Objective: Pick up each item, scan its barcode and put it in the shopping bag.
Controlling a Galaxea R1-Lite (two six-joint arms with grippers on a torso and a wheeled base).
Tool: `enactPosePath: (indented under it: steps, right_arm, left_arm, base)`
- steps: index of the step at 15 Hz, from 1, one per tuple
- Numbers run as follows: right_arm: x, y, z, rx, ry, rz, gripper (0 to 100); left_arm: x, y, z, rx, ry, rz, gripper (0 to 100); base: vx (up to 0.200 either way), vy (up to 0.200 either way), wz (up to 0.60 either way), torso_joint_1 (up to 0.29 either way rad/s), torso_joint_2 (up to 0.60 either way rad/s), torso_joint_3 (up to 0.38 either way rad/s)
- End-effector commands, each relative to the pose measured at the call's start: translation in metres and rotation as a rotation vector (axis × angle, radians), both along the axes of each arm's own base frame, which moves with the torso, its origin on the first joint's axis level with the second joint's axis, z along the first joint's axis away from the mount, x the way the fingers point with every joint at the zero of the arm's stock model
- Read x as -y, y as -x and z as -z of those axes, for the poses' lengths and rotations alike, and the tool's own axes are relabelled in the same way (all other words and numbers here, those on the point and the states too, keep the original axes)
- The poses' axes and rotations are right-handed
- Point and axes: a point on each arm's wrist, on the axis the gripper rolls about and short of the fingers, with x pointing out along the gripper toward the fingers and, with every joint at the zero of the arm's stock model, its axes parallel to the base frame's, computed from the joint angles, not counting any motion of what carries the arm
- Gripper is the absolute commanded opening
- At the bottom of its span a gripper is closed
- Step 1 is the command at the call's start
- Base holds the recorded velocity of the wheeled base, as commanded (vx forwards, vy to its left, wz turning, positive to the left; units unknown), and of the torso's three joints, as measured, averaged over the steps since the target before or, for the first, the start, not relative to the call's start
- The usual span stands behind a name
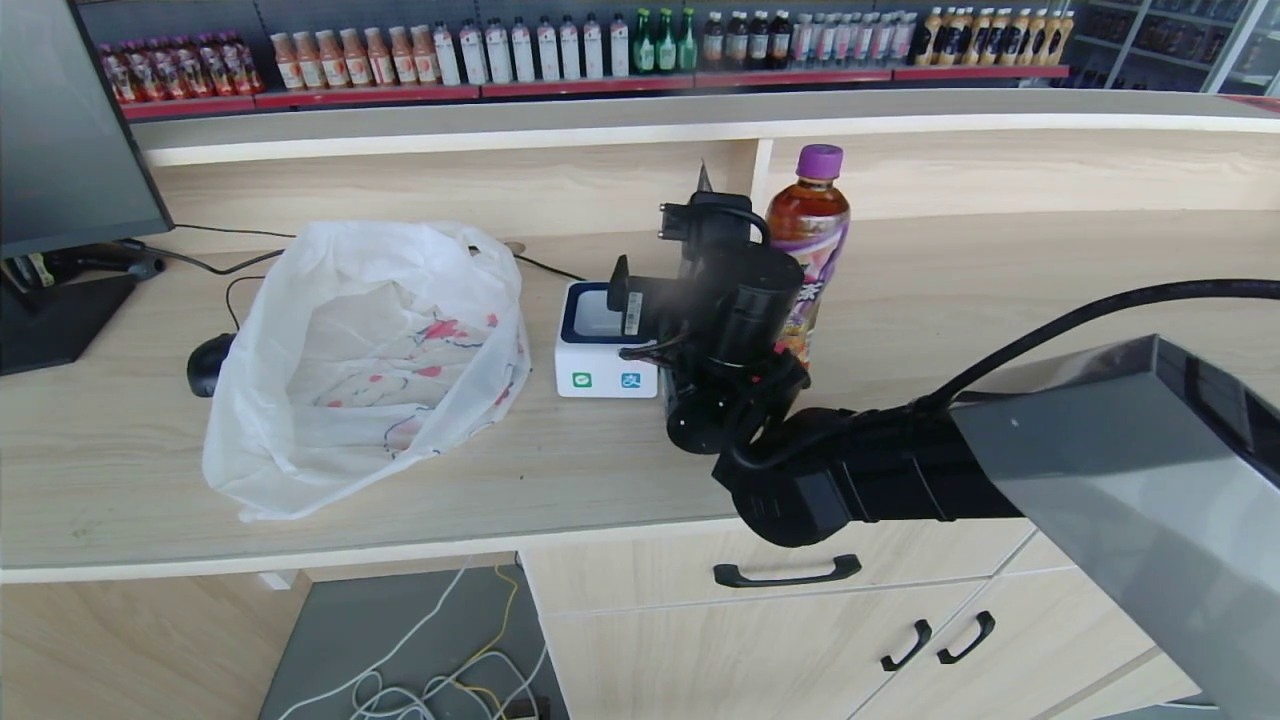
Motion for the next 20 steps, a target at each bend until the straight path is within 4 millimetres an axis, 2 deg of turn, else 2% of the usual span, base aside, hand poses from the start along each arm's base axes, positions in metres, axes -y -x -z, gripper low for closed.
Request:
enactPosePath:
  steps: [1,19,20]
  right_arm:
    - [-0.001,-0.001,0.003,-0.005,0.005,-0.001,100]
    - [-0.002,-0.010,0.021,-0.013,0.014,0.013,100]
    - [-0.002,-0.010,0.022,-0.014,0.015,0.013,0]
  left_arm:
    - [0.000,0.000,0.000,0.000,0.001,0.000,100]
    - [0.000,0.000,0.000,0.000,0.001,0.000,100]
    - [0.000,0.000,0.000,0.000,0.001,0.000,100]
  base:
    - [0.000,0.000,0.00,0.000,0.00,0.000]
    - [0.000,0.000,0.00,0.000,0.00,0.000]
    - [0.000,0.000,0.00,0.000,0.00,0.000]
